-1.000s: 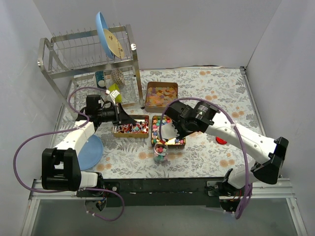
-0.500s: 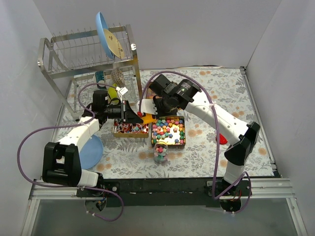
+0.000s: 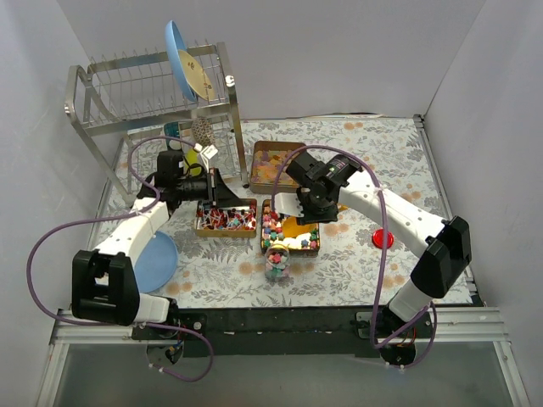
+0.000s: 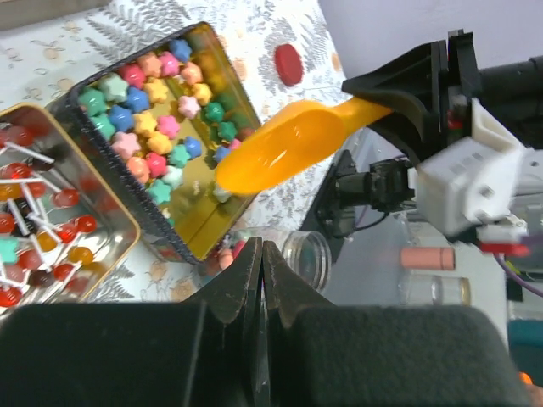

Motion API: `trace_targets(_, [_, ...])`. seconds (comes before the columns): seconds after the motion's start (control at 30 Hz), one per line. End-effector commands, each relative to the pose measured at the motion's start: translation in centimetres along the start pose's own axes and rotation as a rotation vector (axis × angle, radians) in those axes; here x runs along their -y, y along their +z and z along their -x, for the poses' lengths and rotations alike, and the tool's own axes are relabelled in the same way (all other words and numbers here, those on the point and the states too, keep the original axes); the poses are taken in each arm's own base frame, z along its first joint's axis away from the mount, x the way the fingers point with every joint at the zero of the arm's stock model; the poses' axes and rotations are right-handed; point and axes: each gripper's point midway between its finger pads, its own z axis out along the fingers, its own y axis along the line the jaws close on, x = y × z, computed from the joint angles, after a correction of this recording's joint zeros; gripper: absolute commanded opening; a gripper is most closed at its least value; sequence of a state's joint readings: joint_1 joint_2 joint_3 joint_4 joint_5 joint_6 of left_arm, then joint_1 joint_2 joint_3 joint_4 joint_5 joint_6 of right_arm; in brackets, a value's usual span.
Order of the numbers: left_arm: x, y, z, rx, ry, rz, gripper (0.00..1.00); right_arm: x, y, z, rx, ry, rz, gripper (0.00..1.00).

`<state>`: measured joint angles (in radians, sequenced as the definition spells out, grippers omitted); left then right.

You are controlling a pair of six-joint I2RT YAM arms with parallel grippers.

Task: Pack the candies
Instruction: Adjust the spatula, then scoop the fake candies from the storage box.

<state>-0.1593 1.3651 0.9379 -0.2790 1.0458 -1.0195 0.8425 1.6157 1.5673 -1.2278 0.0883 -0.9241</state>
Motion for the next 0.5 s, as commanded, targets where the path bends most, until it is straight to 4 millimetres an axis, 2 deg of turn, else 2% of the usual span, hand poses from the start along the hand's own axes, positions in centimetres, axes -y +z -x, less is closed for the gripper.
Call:
trace_targets(0.0, [-3.3, -0.3, -2.5, -0.004, -0.079, 0.151, 0.0, 0.6, 0.3, -3.1, -0.075, 0.034, -0.045, 0.01])
trace_targets(0.2, [-6.9, 0.0, -5.6, -0.025, -0.193, 0.255, 0.0, 1.0, 1.5, -5.1, -0.167, 0.071, -0.023, 0.01])
trace_targets(0.47, [-9.2, 0.9, -5.7, -0.027, -0.226, 0.293, 0.0, 1.8, 2.0, -6.0, -0.271, 0.069, -0.002, 0.01])
